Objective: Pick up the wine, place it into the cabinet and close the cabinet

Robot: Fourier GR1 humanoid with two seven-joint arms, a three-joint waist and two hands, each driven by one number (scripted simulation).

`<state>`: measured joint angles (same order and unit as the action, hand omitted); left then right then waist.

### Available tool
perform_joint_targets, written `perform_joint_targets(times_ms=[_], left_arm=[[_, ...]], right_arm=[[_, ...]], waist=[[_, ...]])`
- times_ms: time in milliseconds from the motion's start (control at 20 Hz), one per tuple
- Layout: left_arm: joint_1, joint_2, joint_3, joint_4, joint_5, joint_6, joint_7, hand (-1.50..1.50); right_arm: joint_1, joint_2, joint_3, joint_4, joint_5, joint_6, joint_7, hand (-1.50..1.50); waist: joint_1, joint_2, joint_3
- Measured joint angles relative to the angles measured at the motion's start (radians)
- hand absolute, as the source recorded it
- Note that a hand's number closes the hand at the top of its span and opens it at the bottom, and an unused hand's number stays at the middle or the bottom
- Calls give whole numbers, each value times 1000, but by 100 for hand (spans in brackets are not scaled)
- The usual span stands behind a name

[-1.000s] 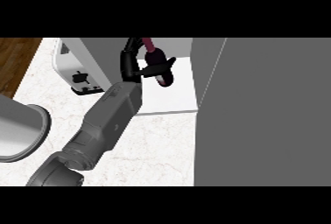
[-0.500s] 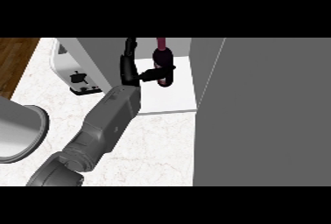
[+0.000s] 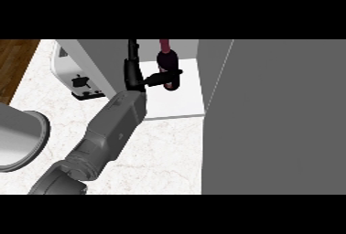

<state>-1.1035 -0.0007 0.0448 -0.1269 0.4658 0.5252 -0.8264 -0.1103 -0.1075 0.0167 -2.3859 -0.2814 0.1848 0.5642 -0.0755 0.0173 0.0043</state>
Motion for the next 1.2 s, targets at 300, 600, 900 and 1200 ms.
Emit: perform_joint_targets(times_ms=[300, 600, 900, 1200], left_arm=[[3, 0, 0, -1, -10, -39, -18, -150], [4, -1, -12, 0, -24, -96, -33, -150], [15, -1, -26, 1, -18, -136, -43, -150], [26, -1, -43, -22, 28, -187, -40, -150]], right_arm=[[17, 7, 4, 2, 0, 10, -24, -150], [23, 14, 25, 4, 3, 5, -21, -150], [30, 26, 61, -1, 8, -8, -21, -150], [7, 9, 37, 2, 9, -11, -6, -150]], waist=[[0, 0, 0], [3, 0, -1], [1, -3, -1], [-1, -4, -3]])
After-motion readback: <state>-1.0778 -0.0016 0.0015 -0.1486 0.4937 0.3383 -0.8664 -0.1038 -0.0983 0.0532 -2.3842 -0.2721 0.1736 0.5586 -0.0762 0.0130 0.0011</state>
